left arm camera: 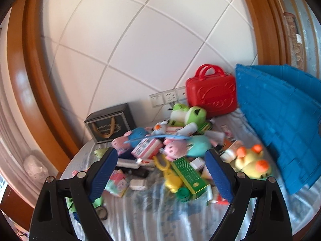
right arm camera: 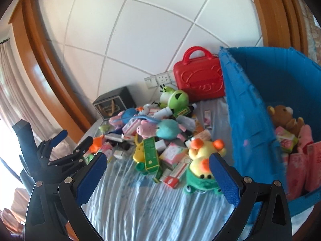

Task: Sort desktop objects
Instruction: 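Withdraw both empty tools from the crate back over the bed, then reach the left tool to the green round jar while the right reaches the red-white ointment box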

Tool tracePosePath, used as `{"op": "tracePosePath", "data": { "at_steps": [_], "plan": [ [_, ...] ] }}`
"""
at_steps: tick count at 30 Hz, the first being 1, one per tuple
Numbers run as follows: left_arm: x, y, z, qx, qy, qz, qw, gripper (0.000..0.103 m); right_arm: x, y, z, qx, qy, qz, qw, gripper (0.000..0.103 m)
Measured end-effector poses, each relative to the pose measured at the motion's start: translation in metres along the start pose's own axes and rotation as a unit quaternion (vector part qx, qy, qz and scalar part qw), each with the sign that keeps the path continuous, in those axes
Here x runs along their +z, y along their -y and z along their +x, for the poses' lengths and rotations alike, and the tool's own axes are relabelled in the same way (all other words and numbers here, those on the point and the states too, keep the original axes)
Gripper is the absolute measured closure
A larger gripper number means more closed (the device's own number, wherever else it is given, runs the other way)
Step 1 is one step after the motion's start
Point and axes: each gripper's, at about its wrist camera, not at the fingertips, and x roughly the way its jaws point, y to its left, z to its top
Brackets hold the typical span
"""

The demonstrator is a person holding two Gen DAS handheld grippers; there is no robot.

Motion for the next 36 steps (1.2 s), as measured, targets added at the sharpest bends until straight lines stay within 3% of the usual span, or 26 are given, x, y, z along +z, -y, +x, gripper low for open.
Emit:
{"op": "tracePosePath", "data": {
  "at_steps": [7, 14, 23, 30, 36],
  "plan": [
    [-0.033, -0.056, 0.02, 0.017, -0.022, -0.006, 0.9996, 0.014, -0.018, -0.041, 0.041, -0.008, -0.022, 0.005, 1.0, 0.0],
    [-0.044, -0.066, 0.035, 0.01, -0.023, -0.011, 0.9996, 0.014, -0.037, -0.065, 0.073, -0.016, -0.051, -0.02, 0.998, 0.0],
    [-0.059, -0.063, 0.054, 0.008, -0.036, -0.024, 0.999, 0.014, -0.062, -0.033, 0.112, -0.029, -0.114, -0.014, 0.993, 0.0],
    [-0.065, -0.047, 0.073, 0.009, -0.044, -0.017, 0.9989, 0.014, -0.065, -0.006, 0.13, -0.035, -0.135, -0.002, 0.99, 0.0],
    [-0.083, -0.027, 0.093, -0.023, -0.057, -0.007, 0.9981, 0.014, -0.087, 0.005, 0.168, -0.018, -0.185, 0.004, 0.983, 0.0]
  ]
}}
